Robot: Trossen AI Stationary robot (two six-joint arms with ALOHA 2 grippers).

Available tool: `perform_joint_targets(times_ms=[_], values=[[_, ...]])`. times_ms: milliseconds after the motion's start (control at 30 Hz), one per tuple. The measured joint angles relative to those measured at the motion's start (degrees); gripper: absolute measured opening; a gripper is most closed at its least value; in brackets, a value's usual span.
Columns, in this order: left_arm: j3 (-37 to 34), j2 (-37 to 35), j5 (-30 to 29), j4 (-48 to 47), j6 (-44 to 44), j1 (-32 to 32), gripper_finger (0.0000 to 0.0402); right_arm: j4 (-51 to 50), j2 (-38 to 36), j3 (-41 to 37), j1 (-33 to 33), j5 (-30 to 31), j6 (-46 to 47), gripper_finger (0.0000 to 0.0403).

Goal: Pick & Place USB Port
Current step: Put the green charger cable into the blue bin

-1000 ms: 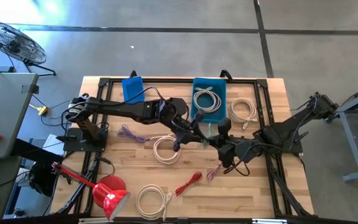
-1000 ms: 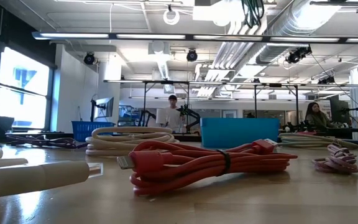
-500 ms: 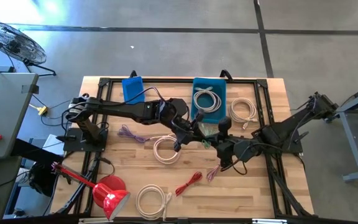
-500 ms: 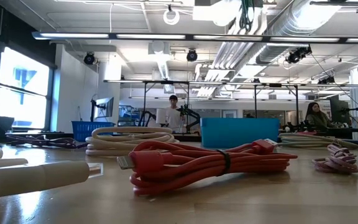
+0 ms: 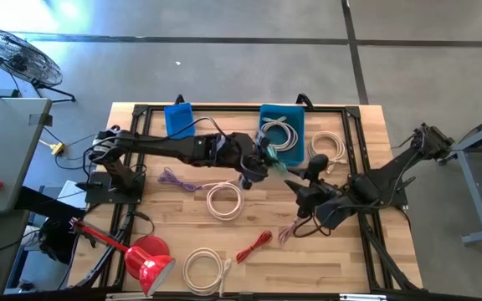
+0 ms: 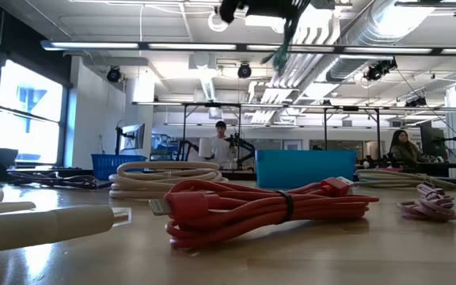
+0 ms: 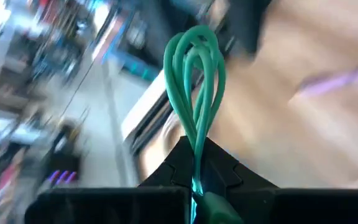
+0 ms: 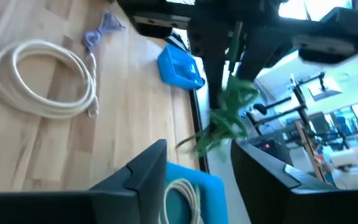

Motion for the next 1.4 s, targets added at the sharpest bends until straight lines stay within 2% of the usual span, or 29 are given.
perform_joint_targets(times_ms=[67, 133, 233, 300, 333, 400, 533, 667, 800, 1100, 1233, 1400], values=[[0.0, -0.3, -6.0, -2.1, 2.1, 0.0, 0.0003, -2.9, 0.0, 0.0, 0.2, 0.3, 3.0, 0.0181], [0.0, -0.7, -15.5, -4.9, 4.5, 0.0, 0.0003, -6.0, 0.0, 0.0, 0.2, 0.4, 6.5, 0.0184], [0.0, -1.3, -38.5, -12.3, 6.9, 0.1, 0.0003, -11.2, 0.0, 0.0, 0.1, 0.4, 12.0, 0.0185], [0.1, -1.5, -50.0, -17.8, 8.0, 1.4, 0.0003, -14.4, 0.0, 0.0, 0.0, 0.4, 15.4, 0.0184], [0.1, -1.7, -53.4, -21.8, 7.7, 2.3, 0.0003, -15.9, 0.0, 0.0, 0.0, 0.4, 17.0, 0.0183], [0.0, -2.6, -54.8, -30.5, 4.9, 4.5, 0.0003, -18.1, 0.0, 0.0, 0.0, 0.3, 19.5, 0.0180], [0.0, -4.0, -47.4, -45.7, -5.1, 10.4, 0.0003, -20.5, 0.0, 0.0, 0.0, -0.7, 22.9, 0.0174], [0.0, -4.0, -37.8, -54.2, -11.7, 18.2, 0.0003, -21.1, -0.1, 0.0, 0.0, -0.7, 23.8, 0.0166], [0.0, -4.0, -28.2, -54.7, -15.9, 24.6, 0.0003, -21.1, -0.1, 0.0, 0.0, -0.7, 23.9, 0.0158], [0.0, -4.0, -19.4, -53.2, -38.5, 34.6, 0.0005, -20.6, -0.1, 0.0, 0.0, -0.7, 23.9, 0.0145], [0.0, -4.0, -11.9, -50.7, -47.5, 38.6, 0.0006, -20.6, -0.1, 0.0, 0.0, -0.7, 23.9, 0.0146], [0.0, -3.7, -2.3, -47.4, -53.7, 44.0, 0.0007, -20.6, -0.1, 0.0, 0.0, -0.8, 24.8, 0.0143]])
